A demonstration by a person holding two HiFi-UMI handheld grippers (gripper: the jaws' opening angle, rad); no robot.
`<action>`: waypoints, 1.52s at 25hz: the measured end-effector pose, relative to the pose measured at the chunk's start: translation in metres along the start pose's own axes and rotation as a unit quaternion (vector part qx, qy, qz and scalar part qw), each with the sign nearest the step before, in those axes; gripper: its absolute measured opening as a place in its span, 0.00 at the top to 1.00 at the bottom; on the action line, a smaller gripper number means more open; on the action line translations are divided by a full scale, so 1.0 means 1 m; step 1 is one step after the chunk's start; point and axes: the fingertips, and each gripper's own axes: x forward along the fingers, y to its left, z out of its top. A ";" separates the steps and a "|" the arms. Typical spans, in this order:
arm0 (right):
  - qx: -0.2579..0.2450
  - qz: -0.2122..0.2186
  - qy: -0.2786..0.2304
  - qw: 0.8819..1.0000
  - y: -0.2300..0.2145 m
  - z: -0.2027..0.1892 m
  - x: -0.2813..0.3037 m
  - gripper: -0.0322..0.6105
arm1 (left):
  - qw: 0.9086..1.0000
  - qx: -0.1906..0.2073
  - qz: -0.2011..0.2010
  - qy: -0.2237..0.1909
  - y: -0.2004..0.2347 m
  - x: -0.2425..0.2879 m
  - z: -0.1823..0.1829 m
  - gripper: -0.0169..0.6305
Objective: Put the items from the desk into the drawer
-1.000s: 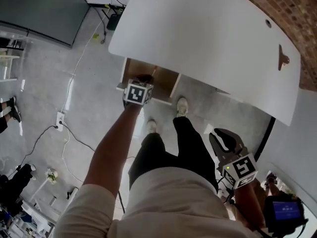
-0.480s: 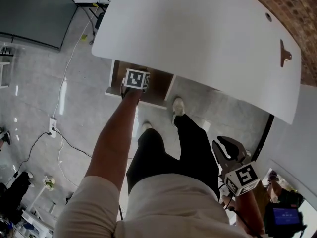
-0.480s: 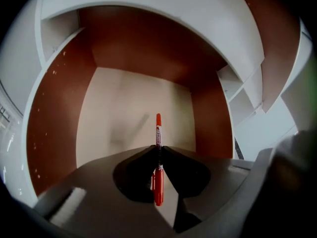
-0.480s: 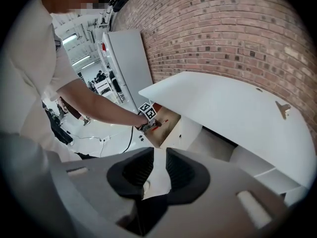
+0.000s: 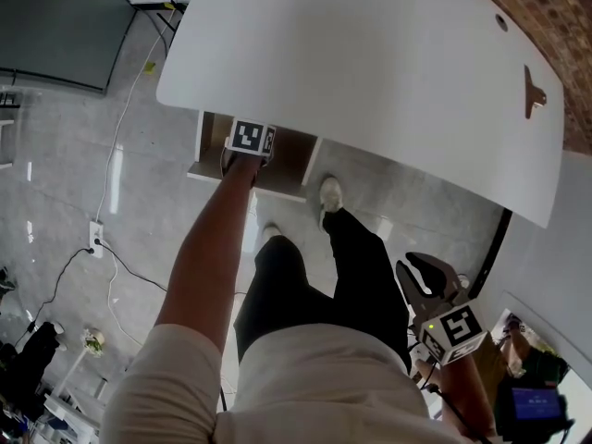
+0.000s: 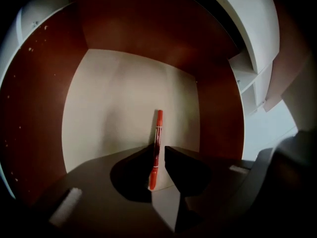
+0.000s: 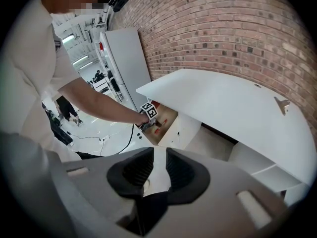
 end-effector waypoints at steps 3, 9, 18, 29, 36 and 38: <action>-0.001 0.006 -0.005 1.000 0.003 0.005 0.000 0.85 | 1.000 0.006 0.000 -0.002 -0.002 -0.010 0.001 0.84; -0.016 0.025 -0.032 0.999 0.018 0.029 -0.004 0.85 | 1.000 0.003 -0.007 -0.029 -0.020 -0.061 -0.001 0.84; -0.051 0.050 -0.082 0.994 0.062 0.080 -0.025 0.85 | 0.995 0.020 -0.033 -0.092 -0.066 -0.192 -0.018 0.84; -0.101 0.033 -0.127 0.986 0.135 0.095 -0.072 0.88 | 0.972 0.084 -0.088 -0.199 -0.154 -0.394 -0.070 0.86; -0.109 0.032 -0.144 0.983 0.144 0.090 -0.081 0.94 | 0.955 0.101 -0.098 -0.261 -0.208 -0.476 -0.092 0.94; -0.112 0.032 -0.147 0.982 0.145 0.091 -0.080 0.95 | 0.951 0.103 -0.107 -0.270 -0.222 -0.487 -0.096 0.96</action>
